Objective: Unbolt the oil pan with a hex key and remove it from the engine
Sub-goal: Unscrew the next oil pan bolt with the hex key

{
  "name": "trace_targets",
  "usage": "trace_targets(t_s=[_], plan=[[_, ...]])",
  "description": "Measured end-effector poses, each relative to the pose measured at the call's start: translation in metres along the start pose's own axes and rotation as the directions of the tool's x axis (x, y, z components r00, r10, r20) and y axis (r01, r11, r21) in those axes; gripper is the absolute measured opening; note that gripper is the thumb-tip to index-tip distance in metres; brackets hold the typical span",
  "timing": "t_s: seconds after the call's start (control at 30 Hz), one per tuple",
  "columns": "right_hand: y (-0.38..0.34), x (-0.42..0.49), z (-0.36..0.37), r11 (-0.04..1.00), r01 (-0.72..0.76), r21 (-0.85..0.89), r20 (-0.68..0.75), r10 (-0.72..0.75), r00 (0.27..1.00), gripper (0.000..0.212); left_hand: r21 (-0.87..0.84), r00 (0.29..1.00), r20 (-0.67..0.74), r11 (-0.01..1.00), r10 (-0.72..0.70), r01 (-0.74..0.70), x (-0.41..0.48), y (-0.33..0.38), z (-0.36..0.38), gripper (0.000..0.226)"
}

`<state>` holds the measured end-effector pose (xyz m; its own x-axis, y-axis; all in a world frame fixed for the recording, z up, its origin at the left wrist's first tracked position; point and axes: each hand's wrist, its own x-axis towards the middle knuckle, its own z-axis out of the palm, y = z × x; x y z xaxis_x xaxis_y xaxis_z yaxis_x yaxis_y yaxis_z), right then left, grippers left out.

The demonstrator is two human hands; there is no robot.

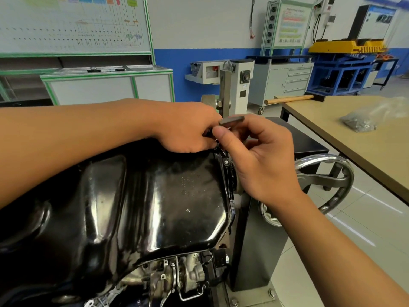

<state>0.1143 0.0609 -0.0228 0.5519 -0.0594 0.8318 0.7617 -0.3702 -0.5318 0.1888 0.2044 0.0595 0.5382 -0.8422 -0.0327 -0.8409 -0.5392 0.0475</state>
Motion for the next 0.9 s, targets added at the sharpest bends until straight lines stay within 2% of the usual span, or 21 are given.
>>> trace_targets(t_s=[0.2,0.33,0.4,0.47,0.5,0.6,0.67,0.83,0.9], plan=[[-0.0007,0.0009,0.0016,0.998,-0.036,0.047,-0.12,0.041,0.992,0.014,-0.051,1.0,-0.027,0.999,0.007,-0.008,-0.0022,0.0006,-0.0002,0.025],[-0.0005,0.0033,-0.0024,1.0,0.003,0.016,-0.05,-0.003,0.999,0.008,-0.032,1.0,-0.007,0.999,0.022,-0.023,-0.0016,0.0006,0.0001,0.007],[-0.0013,0.0039,-0.0035,1.0,0.016,-0.018,-0.002,-0.016,1.0,0.01,-0.059,0.999,-0.025,0.997,0.041,-0.043,-0.0034,0.0027,-0.0001,0.018],[-0.0018,0.0033,-0.0032,1.0,0.017,-0.026,0.017,-0.016,1.0,0.015,-0.079,0.999,-0.042,0.996,0.032,-0.035,-0.0047,0.0033,0.0002,0.015],[-0.0018,0.003,-0.0021,0.999,0.024,-0.034,0.0,-0.024,1.0,0.019,-0.077,0.999,-0.048,0.997,0.022,-0.025,-0.0044,0.0021,0.0006,0.011],[0.0005,0.0023,-0.0001,0.998,0.036,-0.052,-0.117,-0.042,0.992,0.03,-0.067,0.997,-0.075,0.998,-0.002,-0.003,-0.0027,-0.0001,0.0004,0.029],[0.0023,0.0023,-0.0004,1.0,0.008,-0.029,-0.172,-0.013,0.985,0.034,-0.034,0.998,-0.067,0.999,-0.013,0.01,-0.0013,-0.0002,0.0013,0.026],[0.002,0.0009,0.001,0.998,0.005,0.069,-0.12,0.003,0.993,0.024,-0.005,0.998,-0.065,1.0,-0.017,0.017,-0.0004,-0.0014,0.0018,0.031],[0.0003,0.0014,0.0009,0.998,0.023,0.052,-0.105,-0.017,0.994,0.018,-0.01,0.998,-0.053,1.0,-0.019,0.018,-0.0005,-0.0009,0.0011,0.031]])
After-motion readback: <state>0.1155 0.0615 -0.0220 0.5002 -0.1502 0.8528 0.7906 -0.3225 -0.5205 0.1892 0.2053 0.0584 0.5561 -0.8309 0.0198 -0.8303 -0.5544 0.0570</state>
